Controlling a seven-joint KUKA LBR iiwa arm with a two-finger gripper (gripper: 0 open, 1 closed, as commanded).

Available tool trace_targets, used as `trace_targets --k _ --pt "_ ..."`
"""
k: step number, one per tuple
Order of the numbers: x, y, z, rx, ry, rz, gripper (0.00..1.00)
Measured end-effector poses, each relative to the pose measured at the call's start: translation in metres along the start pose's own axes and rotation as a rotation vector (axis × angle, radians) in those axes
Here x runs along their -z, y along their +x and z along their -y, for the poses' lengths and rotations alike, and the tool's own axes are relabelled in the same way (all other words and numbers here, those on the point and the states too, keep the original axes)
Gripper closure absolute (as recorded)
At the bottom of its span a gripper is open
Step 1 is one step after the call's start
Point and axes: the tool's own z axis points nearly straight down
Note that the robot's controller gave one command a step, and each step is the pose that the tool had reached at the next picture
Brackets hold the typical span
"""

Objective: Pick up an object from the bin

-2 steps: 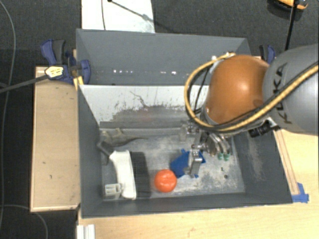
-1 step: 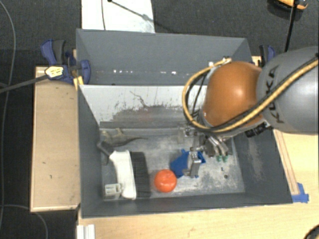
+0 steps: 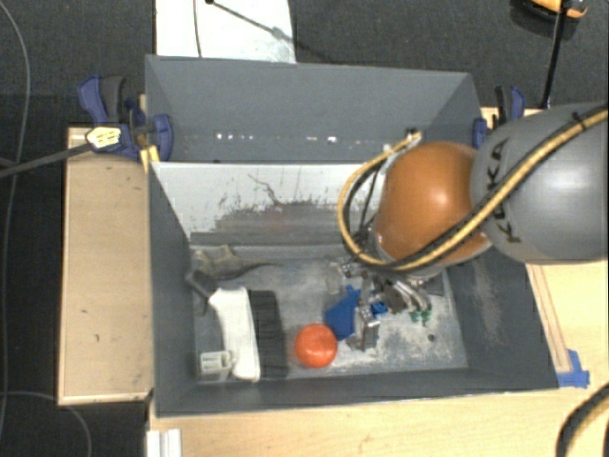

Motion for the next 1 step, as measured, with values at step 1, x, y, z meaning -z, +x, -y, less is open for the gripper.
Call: trace_targets --k 1 --pt "-0.0314 -0.0138 0.0059 0.039 0.000 0.004 0.00"
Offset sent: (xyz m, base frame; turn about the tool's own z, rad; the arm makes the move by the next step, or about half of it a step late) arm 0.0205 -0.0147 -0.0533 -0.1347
